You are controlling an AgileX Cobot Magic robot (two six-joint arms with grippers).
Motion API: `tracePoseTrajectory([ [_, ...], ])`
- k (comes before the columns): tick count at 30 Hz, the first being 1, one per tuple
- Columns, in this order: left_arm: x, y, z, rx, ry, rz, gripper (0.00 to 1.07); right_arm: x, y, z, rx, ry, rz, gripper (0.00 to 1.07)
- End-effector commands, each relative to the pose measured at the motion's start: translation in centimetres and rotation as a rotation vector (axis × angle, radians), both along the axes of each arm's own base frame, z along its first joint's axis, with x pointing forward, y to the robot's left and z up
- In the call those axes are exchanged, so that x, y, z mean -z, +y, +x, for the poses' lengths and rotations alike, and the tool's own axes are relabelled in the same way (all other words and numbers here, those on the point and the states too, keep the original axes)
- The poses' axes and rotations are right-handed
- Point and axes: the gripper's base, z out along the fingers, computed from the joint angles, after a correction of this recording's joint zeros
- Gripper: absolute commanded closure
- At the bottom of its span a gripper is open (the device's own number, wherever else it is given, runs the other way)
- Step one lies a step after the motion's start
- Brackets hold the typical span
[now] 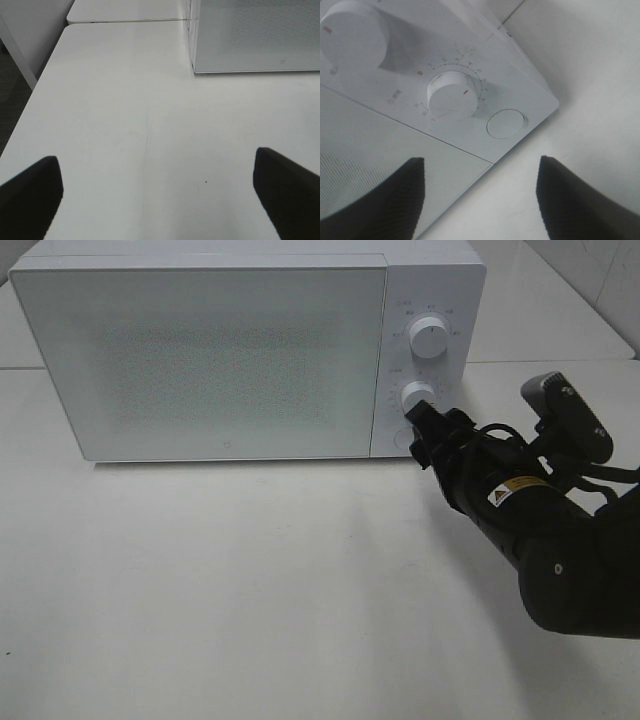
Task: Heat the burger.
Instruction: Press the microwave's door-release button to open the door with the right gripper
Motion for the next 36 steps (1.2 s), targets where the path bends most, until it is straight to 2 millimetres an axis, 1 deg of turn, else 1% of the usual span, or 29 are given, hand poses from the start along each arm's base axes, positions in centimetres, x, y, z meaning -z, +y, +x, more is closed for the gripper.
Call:
tracePoseTrajectory([
  [1,0.0,0.0,-0.3,-0.005,-0.028,-0.004,0.09,0.0,0.0,-0.1,0.111,0.034,0.315,0.51],
  [2,0.0,0.0,-0.3,-0.005,-0.028,-0.004,0.09,0.0,0.0,-0.1,0.135,0.041,0.380,0.52],
  [3,0.0,0.0,-0.3,-0.005,-0.028,-0.004,0.09,0.0,0.0,-0.1,0.135,0.041,0.380,0.52],
  [4,0.0,0.0,-0.3,-0.005,-0.028,-0.004,0.09,0.0,0.0,-0.1,0.170,0.052,0.485,0.56],
  [5,0.0,0.0,-0.3,-0.005,-0.028,-0.004,0.09,0.0,0.0,-0.1,0.170,0.052,0.485,0.56],
  [6,0.0,0.0,-0.3,-0.005,-0.028,-0.004,0.09,0.0,0.1,-0.1,0.200,0.062,0.570,0.60],
  [7,0.0,0.0,-0.3,-0.005,-0.028,-0.004,0.09,0.1,0.1,-0.1,0.214,0.072,0.606,0.63],
  [8,0.0,0.0,-0.3,-0.005,-0.028,-0.004,0.09,0.1,0.1,-0.1,0.214,0.072,0.606,0.63],
  [9,0.0,0.0,-0.3,-0.005,-0.028,-0.004,0.09,0.1,0.1,-0.2,0.236,0.089,0.660,0.72],
  [10,0.0,0.0,-0.3,-0.005,-0.028,-0.004,0.09,0.1,0.1,-0.2,0.236,0.089,0.660,0.72],
  [11,0.0,0.0,-0.3,-0.005,-0.028,-0.004,0.09,0.2,0.1,-0.2,0.246,0.099,0.683,0.82],
  [12,0.0,0.0,-0.3,-0.005,-0.028,-0.004,0.09,0.3,0.1,-0.2,0.248,0.113,0.680,0.86],
  [13,0.0,0.0,-0.3,-0.005,-0.028,-0.004,0.09,0.3,0.1,-0.2,0.248,0.113,0.680,0.86],
  [14,0.0,0.0,-0.3,-0.005,-0.028,-0.004,0.09,0.4,0.1,-0.3,0.248,0.120,0.677,0.95],
  [15,0.0,0.0,-0.3,-0.005,-0.028,-0.004,0.09,0.4,0.1,-0.3,0.248,0.120,0.677,0.95],
  [16,0.0,0.0,-0.3,-0.005,-0.028,-0.004,0.09,0.6,0.2,-0.3,0.248,0.140,0.667,1.04],
  [17,0.0,0.0,-0.3,-0.005,-0.028,-0.004,0.09,0.6,0.1,-0.3,0.251,0.145,0.666,1.07],
  [24,0.0,0.0,-0.3,-0.005,-0.028,-0.004,0.09,1.8,0.3,0.0,0.270,0.166,0.653,1.07],
  [29,0.0,0.0,-0.3,-0.005,-0.028,-0.004,0.09,2.8,0.6,0.3,0.298,0.185,0.682,1.07],
  [31,0.0,0.0,-0.3,-0.005,-0.028,-0.004,0.09,3.3,1.0,0.9,0.302,0.186,0.683,1.07],
  [34,0.0,0.0,-0.3,-0.005,-0.028,-0.004,0.09,3.4,1.0,1.2,0.308,0.183,0.684,1.07],
  [36,0.0,0.0,-0.3,-0.005,-0.028,-0.004,0.09,3.6,0.8,2.1,0.318,0.174,0.688,1.06],
])
